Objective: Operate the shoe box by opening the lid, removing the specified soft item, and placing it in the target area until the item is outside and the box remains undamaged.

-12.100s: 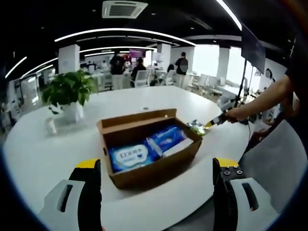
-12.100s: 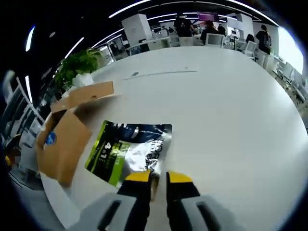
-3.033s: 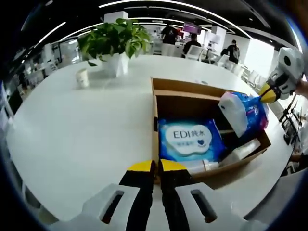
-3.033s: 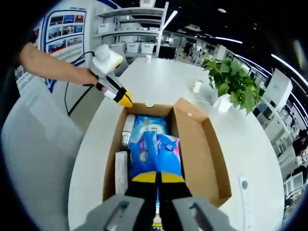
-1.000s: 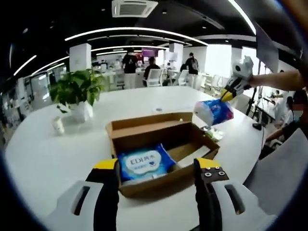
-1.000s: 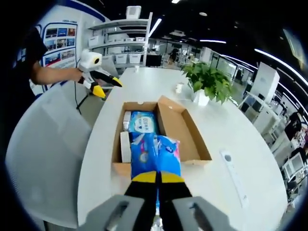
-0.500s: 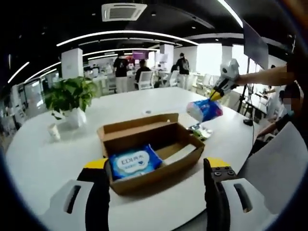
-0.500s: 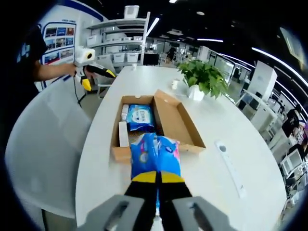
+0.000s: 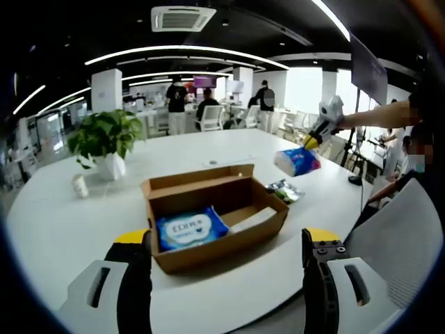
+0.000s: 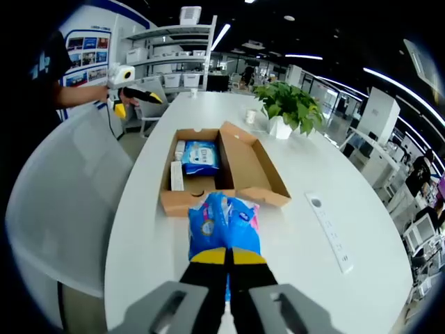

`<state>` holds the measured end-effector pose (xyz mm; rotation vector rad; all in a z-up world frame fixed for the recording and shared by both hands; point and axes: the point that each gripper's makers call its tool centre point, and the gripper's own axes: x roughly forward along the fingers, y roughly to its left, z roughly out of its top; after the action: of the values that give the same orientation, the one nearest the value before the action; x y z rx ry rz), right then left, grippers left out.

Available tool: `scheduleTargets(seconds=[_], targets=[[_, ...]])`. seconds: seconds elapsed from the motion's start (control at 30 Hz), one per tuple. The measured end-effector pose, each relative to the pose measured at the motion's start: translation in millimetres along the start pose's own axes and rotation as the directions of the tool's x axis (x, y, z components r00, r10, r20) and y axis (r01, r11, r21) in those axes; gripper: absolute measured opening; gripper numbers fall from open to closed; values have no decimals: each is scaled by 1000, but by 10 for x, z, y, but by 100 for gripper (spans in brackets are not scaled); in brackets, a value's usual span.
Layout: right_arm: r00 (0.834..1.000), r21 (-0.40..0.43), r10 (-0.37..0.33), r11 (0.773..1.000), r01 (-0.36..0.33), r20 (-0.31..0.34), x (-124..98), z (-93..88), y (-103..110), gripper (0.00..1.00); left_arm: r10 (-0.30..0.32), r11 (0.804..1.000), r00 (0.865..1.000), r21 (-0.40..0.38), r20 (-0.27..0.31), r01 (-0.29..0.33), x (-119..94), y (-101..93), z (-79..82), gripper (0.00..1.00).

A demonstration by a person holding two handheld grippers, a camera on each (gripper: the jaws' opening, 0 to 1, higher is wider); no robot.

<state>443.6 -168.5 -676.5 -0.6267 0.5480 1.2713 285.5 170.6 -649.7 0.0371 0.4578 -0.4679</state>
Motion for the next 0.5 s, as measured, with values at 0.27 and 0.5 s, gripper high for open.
scheduleTargets(seconds=[0.27,0.5], targets=[[1000,-4,10,1000,-10,-7,-60,-187,-33,0,14,1000,1000,1,-12,-14,-73,-2,-57,93],[999,-8,12,1000,-12,-31,-118,-359,-64,0,18,1000,1000,-2,-13,-18,-86,-17,-87,93]])
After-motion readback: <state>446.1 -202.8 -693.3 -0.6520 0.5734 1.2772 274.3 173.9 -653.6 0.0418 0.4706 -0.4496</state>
